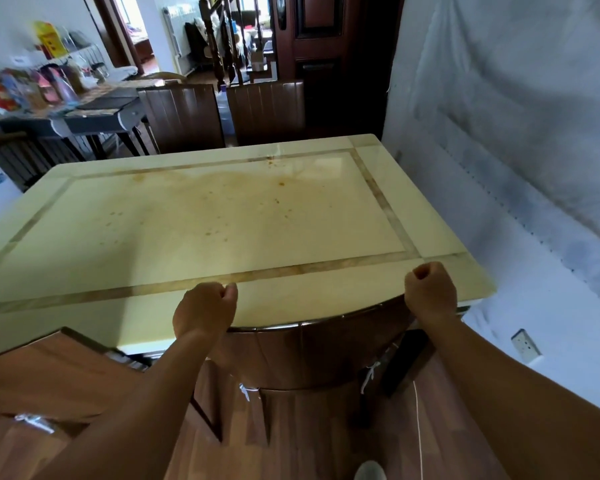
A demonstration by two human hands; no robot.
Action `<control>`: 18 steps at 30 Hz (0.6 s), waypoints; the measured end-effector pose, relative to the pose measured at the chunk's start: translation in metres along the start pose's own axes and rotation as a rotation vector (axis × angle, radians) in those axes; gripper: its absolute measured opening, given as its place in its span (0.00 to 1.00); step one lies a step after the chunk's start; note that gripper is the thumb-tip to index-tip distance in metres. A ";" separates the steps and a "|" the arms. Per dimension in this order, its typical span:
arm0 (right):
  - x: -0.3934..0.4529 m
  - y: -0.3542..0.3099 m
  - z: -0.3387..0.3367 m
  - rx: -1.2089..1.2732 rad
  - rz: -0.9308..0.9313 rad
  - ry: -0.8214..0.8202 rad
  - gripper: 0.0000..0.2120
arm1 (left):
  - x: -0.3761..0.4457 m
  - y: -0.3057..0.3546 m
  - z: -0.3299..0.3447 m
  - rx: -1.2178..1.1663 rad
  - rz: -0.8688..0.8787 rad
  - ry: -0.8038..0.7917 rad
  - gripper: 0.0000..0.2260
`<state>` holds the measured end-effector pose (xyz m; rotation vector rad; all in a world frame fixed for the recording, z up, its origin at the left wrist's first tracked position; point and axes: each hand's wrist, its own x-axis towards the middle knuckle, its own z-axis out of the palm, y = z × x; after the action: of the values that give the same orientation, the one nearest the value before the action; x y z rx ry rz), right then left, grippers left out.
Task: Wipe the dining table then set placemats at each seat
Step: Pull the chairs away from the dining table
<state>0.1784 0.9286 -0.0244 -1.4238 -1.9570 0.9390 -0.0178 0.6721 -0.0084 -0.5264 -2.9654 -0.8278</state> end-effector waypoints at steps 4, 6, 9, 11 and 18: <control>-0.008 -0.003 -0.007 -0.186 -0.355 -0.111 0.08 | -0.011 0.063 0.019 -0.148 0.193 -0.089 0.14; -0.011 -0.002 -0.011 -0.082 -0.330 -0.144 0.12 | -0.020 0.098 0.035 -0.348 0.217 -0.189 0.07; -0.003 0.000 -0.024 0.092 -0.282 -0.181 0.14 | -0.031 0.145 0.058 -0.549 0.219 -0.288 0.03; 0.014 0.006 -0.038 0.188 -0.265 -0.203 0.14 | -0.039 0.180 0.074 -0.630 0.223 -0.322 0.02; 0.109 0.033 -0.092 0.289 -0.283 -0.080 0.10 | -0.046 0.299 0.138 -0.776 0.163 -0.346 0.04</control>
<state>0.2351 1.0595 0.0081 -0.9345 -1.9224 1.1042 0.1326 0.9674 0.0180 -0.9921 -2.7011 -2.0458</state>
